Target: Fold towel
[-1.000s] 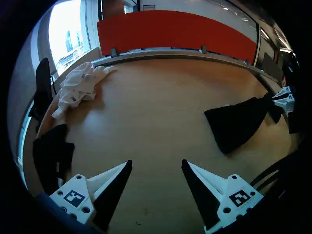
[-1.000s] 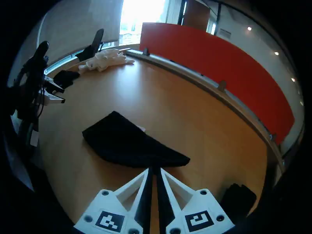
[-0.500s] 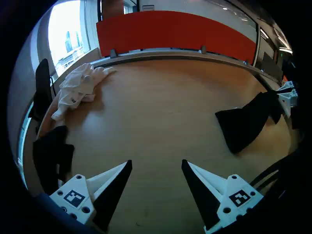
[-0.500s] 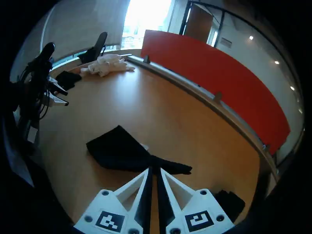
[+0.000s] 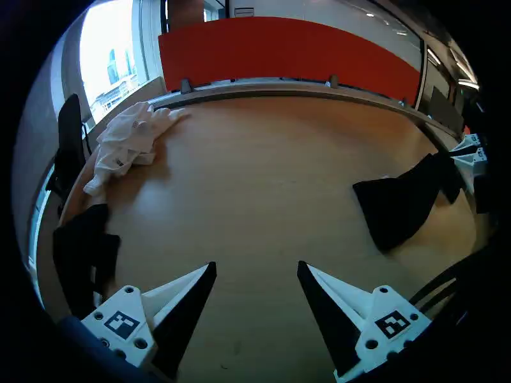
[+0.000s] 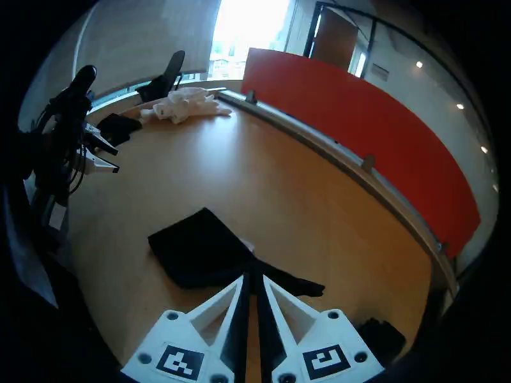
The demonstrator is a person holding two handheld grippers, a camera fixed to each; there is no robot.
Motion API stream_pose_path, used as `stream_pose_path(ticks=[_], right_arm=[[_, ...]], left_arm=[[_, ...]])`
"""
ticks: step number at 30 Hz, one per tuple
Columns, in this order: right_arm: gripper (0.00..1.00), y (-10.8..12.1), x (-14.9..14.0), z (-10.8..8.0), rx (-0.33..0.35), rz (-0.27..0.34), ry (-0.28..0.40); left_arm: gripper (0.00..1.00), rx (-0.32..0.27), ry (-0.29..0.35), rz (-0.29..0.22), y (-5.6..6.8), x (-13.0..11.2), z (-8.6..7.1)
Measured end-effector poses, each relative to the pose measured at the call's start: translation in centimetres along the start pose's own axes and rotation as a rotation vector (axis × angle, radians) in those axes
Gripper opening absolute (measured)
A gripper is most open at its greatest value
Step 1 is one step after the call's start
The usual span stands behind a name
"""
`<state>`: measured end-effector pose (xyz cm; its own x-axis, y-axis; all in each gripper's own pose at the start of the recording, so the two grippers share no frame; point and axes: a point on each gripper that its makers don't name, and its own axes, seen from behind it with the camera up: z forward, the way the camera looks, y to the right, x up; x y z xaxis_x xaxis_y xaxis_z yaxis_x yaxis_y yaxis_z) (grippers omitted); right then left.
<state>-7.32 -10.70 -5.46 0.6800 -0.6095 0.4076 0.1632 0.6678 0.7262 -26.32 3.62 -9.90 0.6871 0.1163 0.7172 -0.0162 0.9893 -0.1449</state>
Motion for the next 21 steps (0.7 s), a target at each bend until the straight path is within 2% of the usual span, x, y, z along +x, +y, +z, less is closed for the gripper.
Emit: stream_pose_path(ticks=[12, 21], right_arm=[[0.07, -3.9, -0.2, 2.4, 0.084, -0.02, -0.02], [0.07, -6.4, 0.5, 3.8, 0.142, -0.041, -0.024]], left_arm=[[0.94, -0.009, 0.003, -0.005, 0.2, 0.2, -0.2], [0.94, 0.003, 0.003, -0.013, -0.6, -0.1, -0.6]])
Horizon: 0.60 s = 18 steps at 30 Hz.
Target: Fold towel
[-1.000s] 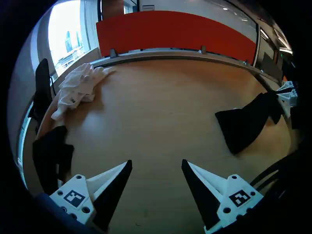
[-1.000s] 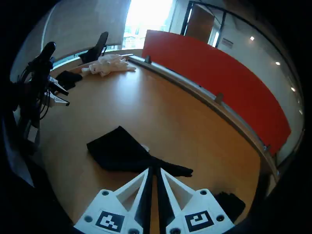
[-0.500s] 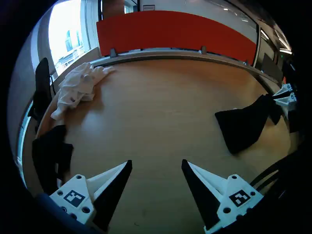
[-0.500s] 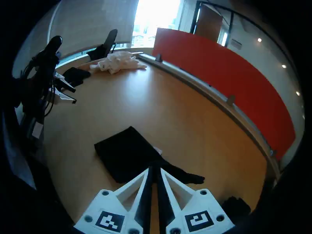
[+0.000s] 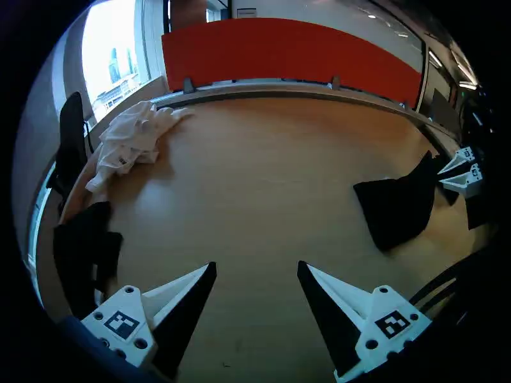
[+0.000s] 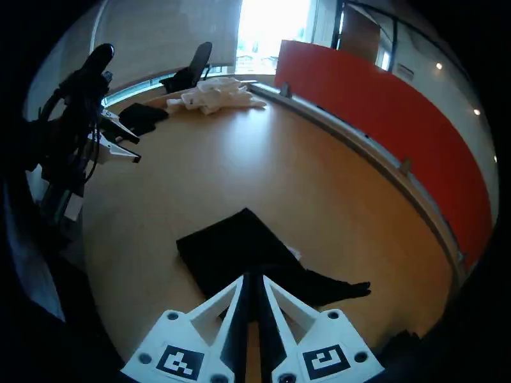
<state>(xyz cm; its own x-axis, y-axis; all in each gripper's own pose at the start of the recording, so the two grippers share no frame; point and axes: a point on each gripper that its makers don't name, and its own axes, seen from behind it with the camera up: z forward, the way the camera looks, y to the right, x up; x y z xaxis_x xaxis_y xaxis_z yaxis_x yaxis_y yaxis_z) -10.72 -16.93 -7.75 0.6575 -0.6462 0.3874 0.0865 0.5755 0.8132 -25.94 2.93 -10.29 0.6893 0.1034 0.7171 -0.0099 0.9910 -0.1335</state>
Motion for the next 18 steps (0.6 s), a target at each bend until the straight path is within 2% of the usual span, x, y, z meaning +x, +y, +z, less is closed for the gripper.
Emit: stream_pose_path(ticks=[18], right_arm=[[0.07, -3.4, 2.6, 3.9, 0.112, -0.094, -0.007]], left_arm=[[0.94, 0.054, 0.013, -0.048, -3.1, -0.9, -2.1]])
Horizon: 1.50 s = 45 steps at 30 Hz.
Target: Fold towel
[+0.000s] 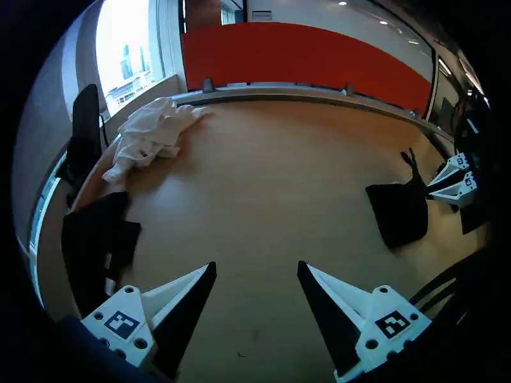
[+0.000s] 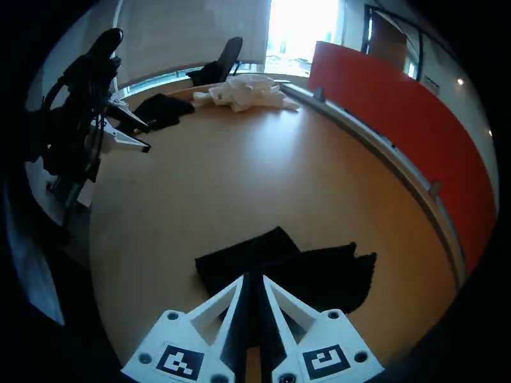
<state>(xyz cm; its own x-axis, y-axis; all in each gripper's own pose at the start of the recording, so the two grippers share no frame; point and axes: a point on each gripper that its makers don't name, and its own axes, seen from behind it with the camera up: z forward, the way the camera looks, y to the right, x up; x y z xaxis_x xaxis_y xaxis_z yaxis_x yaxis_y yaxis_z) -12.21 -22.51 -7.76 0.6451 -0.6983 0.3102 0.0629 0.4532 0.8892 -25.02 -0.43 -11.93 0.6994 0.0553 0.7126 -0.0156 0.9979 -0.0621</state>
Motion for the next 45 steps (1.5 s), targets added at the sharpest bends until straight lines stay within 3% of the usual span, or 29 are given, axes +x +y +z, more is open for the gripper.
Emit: stream_pose_path(ticks=[12, 45], right_arm=[[0.07, -0.4, 0.7, 1.3, 0.036, -0.018, -0.007], [0.07, -1.6, 0.6, 1.1, 0.087, -0.035, -0.008]], left_arm=[[0.94, 0.016, 0.002, -0.021, -1.0, -0.3, -0.4], [0.94, 0.018, -0.007, -0.015, -1.0, -0.4, 0.3]])
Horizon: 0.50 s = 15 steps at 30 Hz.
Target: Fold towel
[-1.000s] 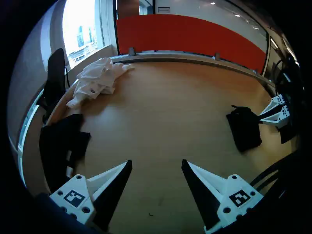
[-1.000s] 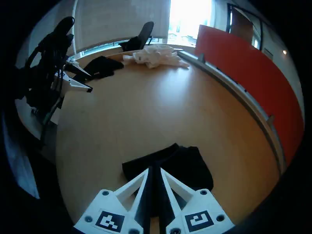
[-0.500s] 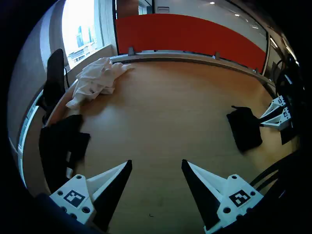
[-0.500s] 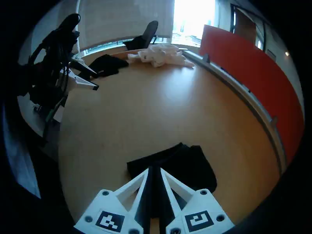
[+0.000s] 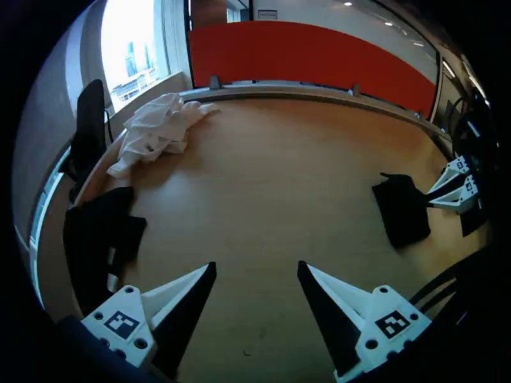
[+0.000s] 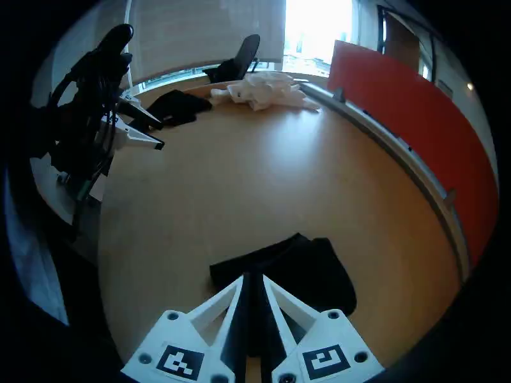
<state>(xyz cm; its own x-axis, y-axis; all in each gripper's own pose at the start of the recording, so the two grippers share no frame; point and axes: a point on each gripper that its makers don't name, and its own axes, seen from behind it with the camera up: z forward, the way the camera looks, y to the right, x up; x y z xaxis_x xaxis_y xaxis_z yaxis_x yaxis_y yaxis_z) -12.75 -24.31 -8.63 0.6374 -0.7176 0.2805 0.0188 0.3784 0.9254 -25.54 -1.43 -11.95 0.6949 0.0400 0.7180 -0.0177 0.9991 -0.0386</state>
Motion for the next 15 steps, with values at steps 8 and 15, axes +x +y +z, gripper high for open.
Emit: stream_pose_path(ticks=[8, 15], right_arm=[[0.07, 0.31, -0.09, -0.1, -0.005, 0.003, 0.004], [0.28, 0.47, -0.31, -0.24, -0.012, 0.0, 0.002]], left_arm=[[0.94, 0.001, -0.002, 0.007, 0.13, 0.12, 0.1], [0.94, 0.001, -0.004, 0.007, 0.3, 0.15, 0.21]])
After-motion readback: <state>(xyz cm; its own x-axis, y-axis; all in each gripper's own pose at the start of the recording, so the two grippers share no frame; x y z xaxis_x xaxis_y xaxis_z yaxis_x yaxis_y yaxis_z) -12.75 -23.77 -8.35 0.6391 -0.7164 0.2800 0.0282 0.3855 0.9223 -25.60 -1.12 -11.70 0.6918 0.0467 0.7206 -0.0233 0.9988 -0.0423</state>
